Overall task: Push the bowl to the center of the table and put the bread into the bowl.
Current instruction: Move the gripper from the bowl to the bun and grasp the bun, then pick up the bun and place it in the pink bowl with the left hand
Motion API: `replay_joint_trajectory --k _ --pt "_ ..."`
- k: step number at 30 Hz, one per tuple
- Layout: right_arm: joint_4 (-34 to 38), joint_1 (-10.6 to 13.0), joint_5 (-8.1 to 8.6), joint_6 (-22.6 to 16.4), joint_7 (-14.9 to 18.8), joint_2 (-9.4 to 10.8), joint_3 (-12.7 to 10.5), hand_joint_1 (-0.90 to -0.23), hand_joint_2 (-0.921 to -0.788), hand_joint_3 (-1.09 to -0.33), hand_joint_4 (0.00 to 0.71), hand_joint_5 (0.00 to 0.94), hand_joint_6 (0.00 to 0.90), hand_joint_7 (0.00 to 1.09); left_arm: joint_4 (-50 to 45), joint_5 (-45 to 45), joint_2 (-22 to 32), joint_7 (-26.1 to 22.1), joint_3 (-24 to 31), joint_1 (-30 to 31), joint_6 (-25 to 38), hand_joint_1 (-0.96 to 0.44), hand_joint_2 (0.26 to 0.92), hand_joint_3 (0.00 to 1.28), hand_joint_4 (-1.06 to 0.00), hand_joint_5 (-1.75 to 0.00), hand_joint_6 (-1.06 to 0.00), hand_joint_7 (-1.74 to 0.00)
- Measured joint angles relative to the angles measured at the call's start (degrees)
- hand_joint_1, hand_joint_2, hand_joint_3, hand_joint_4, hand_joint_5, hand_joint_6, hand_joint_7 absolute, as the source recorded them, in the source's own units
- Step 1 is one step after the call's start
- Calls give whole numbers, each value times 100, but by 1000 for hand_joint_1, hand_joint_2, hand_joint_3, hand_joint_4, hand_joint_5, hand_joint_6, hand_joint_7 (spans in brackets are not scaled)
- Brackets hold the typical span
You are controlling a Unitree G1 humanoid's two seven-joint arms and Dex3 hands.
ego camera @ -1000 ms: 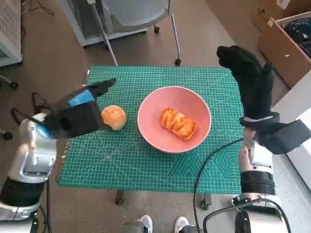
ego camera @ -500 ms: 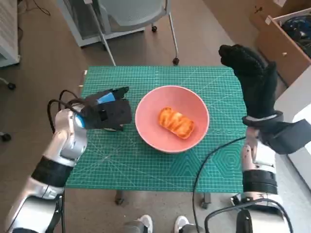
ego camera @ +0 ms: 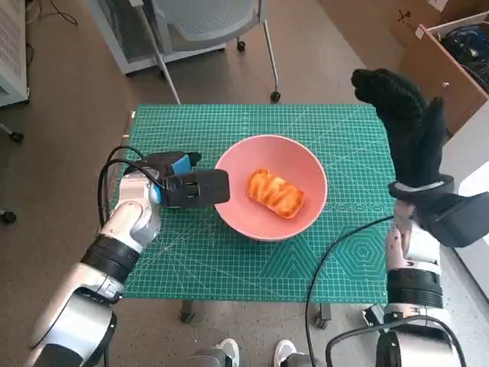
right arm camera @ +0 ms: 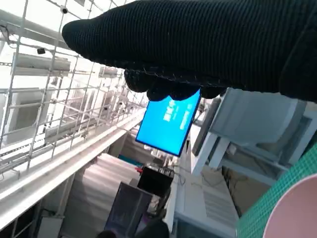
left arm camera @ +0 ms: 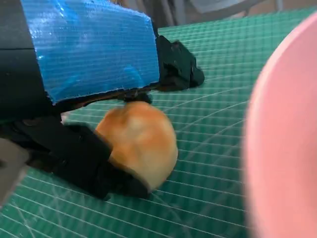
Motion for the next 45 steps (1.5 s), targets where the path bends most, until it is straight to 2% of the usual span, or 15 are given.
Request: replay_joint_trajectory --k 1,2,4,6,10,12,14,16,24,31,35,45 --pt "-49 15 -1 6 -17 -7 3 -658 -921 -808 200 0 213 170 -82 91 28 -23 -29 8 27 264 525 889 -533 -1600 -614 -723" --pt "-88 28 -1 11 -29 -12 5 -662 -921 -810 199 0 212 171 -184 134 61 -65 -34 22 61 171 512 905 -506 -1653 -639 -888" --pt "-150 42 1 20 -49 -25 5 -665 -921 -811 199 0 214 173 -564 152 168 -186 10 76 130 91 500 919 -500 -1691 -649 -1037" --pt "-180 42 4 19 -60 -28 6 -666 -921 -812 199 0 215 175 -1029 140 269 -248 139 148 145 61 513 879 -528 -1661 -654 -1070" --pt "-223 40 5 19 -93 -28 7 -663 -921 -813 200 1 219 180 -1893 100 390 -251 457 328 134 14 646 542 -693 -1375 -708 -1014" --pt "-233 40 5 18 -102 -28 9 -662 -921 -813 201 1 219 181 -2343 90 424 -250 622 432 125 10 687 447 -730 -1289 -714 -1017" --pt "-240 39 5 16 -107 -26 13 -660 -921 -813 201 1 219 182 -2774 84 437 -250 778 533 122 5 776 252 -788 -1135 -725 -1038" --pt "-242 38 4 13 -113 -25 15 -657 -921 -812 202 2 219 183 -3190 80 441 -250 915 624 121 4 817 161 -817 -1056 -729 -1057" --pt "-245 38 1 12 -164 -19 28 -648 -921 -811 210 5 220 187 -4810 53 402 -236 1437 911 92 3 851 70 -866 -933 -742 -1087" --pt "-233 68 -47 93 -204 -18 91 -652 -921 -809 215 6 221 189 -5995 12 29 -168 1688 856 -11 2 871 34 -880 -999 -733 -1007" --pt "-232 72 -116 103 -211 25 145 -646 -921 -809 214 5 221 190 -5930 -151 -231 -134 1612 694 -237 2 876 30 -869 -1054 -742 -953" --pt "-235 110 -147 106 -213 28 138 -639 -921 -813 211 2 220 191 -4851 -340 -768 -89 1127 616 -672 2 901 23 -815 -1100 -690 -1031"
